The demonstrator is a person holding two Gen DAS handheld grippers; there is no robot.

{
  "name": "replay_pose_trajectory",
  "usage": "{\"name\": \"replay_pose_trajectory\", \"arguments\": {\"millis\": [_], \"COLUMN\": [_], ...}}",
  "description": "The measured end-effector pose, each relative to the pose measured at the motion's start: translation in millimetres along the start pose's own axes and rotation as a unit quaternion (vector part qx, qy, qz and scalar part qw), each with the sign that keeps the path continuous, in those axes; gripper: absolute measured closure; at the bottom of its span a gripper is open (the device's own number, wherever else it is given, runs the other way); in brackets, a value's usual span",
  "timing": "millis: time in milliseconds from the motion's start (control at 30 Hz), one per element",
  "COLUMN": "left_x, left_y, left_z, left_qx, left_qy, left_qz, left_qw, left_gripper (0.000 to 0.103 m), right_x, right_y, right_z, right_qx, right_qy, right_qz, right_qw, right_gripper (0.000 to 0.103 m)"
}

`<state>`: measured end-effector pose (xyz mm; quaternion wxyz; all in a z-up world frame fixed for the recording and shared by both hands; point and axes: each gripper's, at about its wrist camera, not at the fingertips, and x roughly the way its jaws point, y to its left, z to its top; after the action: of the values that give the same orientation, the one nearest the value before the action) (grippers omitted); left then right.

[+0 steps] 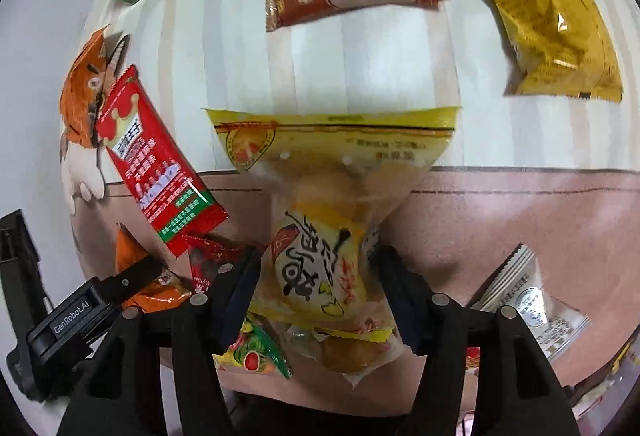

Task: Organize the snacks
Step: 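Grasp the yellow bread bag with the right tool while the left tool grasps the orange packet, then carry both packets over the box and open both tools to drop them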

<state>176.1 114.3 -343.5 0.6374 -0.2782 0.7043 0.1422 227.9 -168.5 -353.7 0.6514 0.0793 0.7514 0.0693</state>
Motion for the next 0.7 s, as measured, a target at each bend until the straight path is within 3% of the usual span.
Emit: {"name": "replay_pose_trajectory", "arguments": {"millis": [100, 167, 367, 533, 700], "left_x": [-8, -12, -25, -46, -103], "left_y": [-14, -26, -48, -70, -82], "left_z": [-4, -12, -26, -28, -25], "left_qx": [0.053, 0.097, 0.173, 0.198, 0.211], "left_qy": [-0.044, -0.068, -0.113, -0.126, -0.144], "left_qz": [0.033, 0.055, 0.099, 0.094, 0.045], "left_qw": [0.9971, 0.9914, 0.9734, 0.9676, 0.9658], "left_gripper": [0.037, 0.049, 0.05, 0.051, 0.051], "right_x": [5, 9, -3, -38, -89], "right_y": [-5, -5, -24, -42, -43], "right_z": [-1, -1, -13, -24, -16], "right_qx": [0.031, 0.042, 0.026, 0.011, -0.007], "right_qy": [-0.005, -0.013, -0.033, -0.047, -0.078], "right_qz": [0.006, 0.008, 0.018, 0.047, 0.089], "right_qw": [0.999, 0.999, 0.999, 0.998, 0.993], "right_gripper": [0.039, 0.047, 0.056, 0.056, 0.056]}}
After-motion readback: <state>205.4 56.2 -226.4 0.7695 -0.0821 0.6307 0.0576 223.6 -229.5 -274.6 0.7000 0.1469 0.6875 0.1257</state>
